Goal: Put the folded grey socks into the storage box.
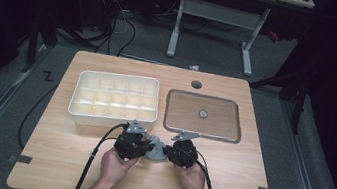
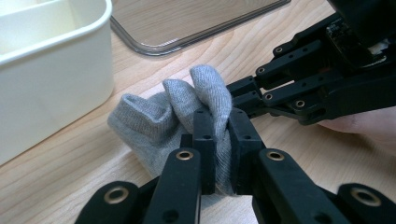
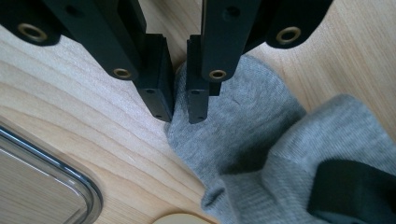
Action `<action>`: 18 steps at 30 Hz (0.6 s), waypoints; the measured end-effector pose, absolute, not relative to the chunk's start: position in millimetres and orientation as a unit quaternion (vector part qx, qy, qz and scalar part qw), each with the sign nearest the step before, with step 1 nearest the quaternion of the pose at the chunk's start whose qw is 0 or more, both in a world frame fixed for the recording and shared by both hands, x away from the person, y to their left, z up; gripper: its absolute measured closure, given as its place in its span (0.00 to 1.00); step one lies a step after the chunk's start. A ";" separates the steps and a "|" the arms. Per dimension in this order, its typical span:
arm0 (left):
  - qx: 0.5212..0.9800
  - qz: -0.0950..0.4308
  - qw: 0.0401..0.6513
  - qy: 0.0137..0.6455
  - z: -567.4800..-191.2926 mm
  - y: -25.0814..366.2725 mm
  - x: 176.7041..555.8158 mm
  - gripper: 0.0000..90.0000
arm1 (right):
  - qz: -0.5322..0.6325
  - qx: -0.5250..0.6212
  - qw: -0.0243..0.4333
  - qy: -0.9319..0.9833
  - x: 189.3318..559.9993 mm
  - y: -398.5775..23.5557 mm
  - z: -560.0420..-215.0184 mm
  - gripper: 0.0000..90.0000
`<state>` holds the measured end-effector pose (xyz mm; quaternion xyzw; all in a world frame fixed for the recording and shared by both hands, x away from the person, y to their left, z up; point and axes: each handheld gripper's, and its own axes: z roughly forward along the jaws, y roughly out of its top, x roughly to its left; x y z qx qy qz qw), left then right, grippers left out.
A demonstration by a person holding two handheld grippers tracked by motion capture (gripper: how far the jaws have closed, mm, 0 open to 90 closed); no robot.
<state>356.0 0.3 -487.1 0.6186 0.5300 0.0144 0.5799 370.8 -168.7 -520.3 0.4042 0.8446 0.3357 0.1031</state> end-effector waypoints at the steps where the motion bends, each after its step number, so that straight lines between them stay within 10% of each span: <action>1: 0.618 0.013 0.580 0.530 -487.5 -0.7 356.4 0.93 | 0.336 0.404 0.103 0.845 371.1 -168.4 -520.3 0.91; 18: 0.632 0.017 0.563 0.532 -505.1 -16.0 366.5 0.92 | 0.344 0.398 0.101 0.845 372.8 -167.6 -521.8 0.91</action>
